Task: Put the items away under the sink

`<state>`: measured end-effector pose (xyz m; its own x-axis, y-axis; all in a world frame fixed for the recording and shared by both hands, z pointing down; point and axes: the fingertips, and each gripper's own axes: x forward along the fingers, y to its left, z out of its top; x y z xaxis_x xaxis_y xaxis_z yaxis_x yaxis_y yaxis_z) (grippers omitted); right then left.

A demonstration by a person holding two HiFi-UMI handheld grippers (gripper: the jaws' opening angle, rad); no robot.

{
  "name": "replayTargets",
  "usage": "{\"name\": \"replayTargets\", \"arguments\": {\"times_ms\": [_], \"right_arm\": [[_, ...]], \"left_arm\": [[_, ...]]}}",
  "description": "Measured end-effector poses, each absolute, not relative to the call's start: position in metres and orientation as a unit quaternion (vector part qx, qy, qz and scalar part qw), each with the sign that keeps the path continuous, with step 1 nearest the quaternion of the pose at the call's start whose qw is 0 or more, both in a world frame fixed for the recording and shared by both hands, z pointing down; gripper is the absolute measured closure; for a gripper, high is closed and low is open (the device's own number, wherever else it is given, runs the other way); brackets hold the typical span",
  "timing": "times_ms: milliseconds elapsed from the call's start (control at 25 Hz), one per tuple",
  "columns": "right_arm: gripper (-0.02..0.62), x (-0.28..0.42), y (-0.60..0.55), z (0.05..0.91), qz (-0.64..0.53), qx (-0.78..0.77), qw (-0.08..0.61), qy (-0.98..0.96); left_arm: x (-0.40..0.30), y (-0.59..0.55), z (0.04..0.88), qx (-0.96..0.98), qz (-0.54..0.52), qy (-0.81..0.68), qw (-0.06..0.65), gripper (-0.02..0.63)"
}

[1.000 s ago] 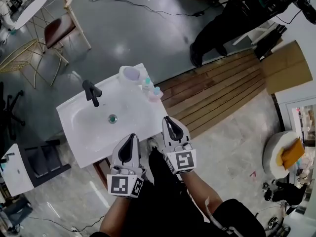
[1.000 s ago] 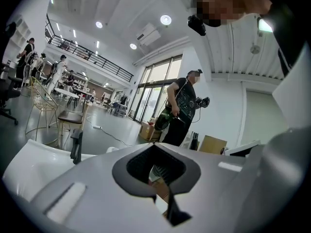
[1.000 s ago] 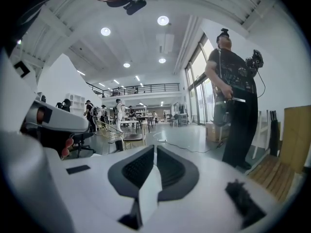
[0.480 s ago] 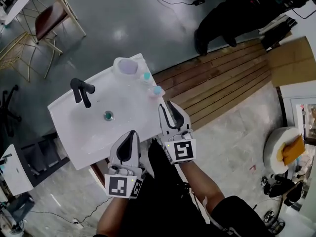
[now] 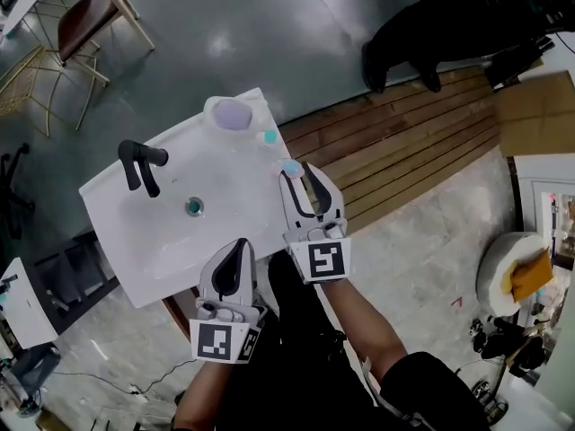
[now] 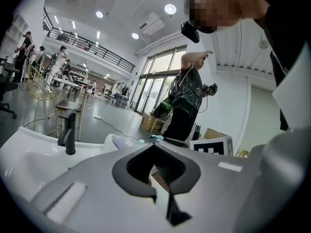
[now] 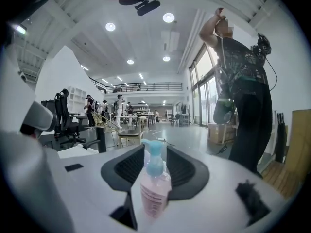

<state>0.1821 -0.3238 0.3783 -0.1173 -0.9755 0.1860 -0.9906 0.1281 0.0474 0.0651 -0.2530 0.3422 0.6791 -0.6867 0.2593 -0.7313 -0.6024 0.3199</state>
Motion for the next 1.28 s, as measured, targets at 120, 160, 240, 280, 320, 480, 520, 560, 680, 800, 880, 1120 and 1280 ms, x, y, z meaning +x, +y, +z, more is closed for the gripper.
{"name": "replayTargets", "arguments": {"times_ms": [120, 160, 240, 280, 320, 480, 520, 560, 680, 800, 880, 1120, 1280], "right_arm": [[0.446, 0.182, -0.329, 0.379, 0.038, 0.656, 0.088, -0.749], [0.446, 0.182, -0.331, 0.38, 0.035, 0.654, 0.09, -0.75], [0.448, 0.181, -0.334, 0.382, 0.028, 0.651, 0.093, -0.753], [0.448, 0.18, -0.335, 0.383, 0.027, 0.65, 0.093, -0.754], [0.448, 0.18, -0.336, 0.383, 0.027, 0.649, 0.093, -0.755], [0.451, 0.178, -0.339, 0.386, 0.031, 0.647, 0.089, -0.757], [0.453, 0.178, -0.339, 0.386, 0.031, 0.647, 0.087, -0.757], [0.456, 0.178, -0.34, 0.386, 0.029, 0.646, 0.085, -0.758], [0.485, 0.178, -0.34, 0.382, 0.023, 0.647, 0.075, -0.758], [0.503, 0.179, -0.339, 0.383, 0.027, 0.649, 0.071, -0.757], [0.503, 0.179, -0.339, 0.382, 0.028, 0.649, 0.069, -0.757], [0.506, 0.18, -0.337, 0.381, 0.034, 0.644, 0.056, -0.762], [0.509, 0.18, -0.335, 0.381, 0.036, 0.641, 0.049, -0.765]], "left_arm": [[0.066, -0.255, 0.344, 0.893, 0.057, -0.397, 0.206, 0.6], [0.066, -0.255, 0.345, 0.892, 0.058, -0.398, 0.208, 0.6], [0.064, -0.256, 0.35, 0.889, 0.061, -0.401, 0.214, 0.6], [0.062, -0.257, 0.352, 0.887, 0.063, -0.404, 0.217, 0.6], [0.061, -0.258, 0.353, 0.885, 0.065, -0.407, 0.219, 0.6], [0.058, -0.26, 0.356, 0.881, 0.066, -0.412, 0.224, 0.6], [0.058, -0.26, 0.357, 0.88, 0.066, -0.412, 0.225, 0.6], [0.057, -0.26, 0.358, 0.88, 0.067, -0.412, 0.226, 0.6], [0.055, -0.261, 0.359, 0.879, 0.068, -0.414, 0.225, 0.6], [0.052, -0.263, 0.359, 0.877, 0.065, -0.419, 0.226, 0.6], [0.051, -0.263, 0.359, 0.876, 0.064, -0.421, 0.227, 0.6], [0.052, -0.262, 0.359, 0.876, 0.065, -0.419, 0.228, 0.6], [0.052, -0.261, 0.36, 0.877, 0.063, -0.418, 0.229, 0.6]]}}
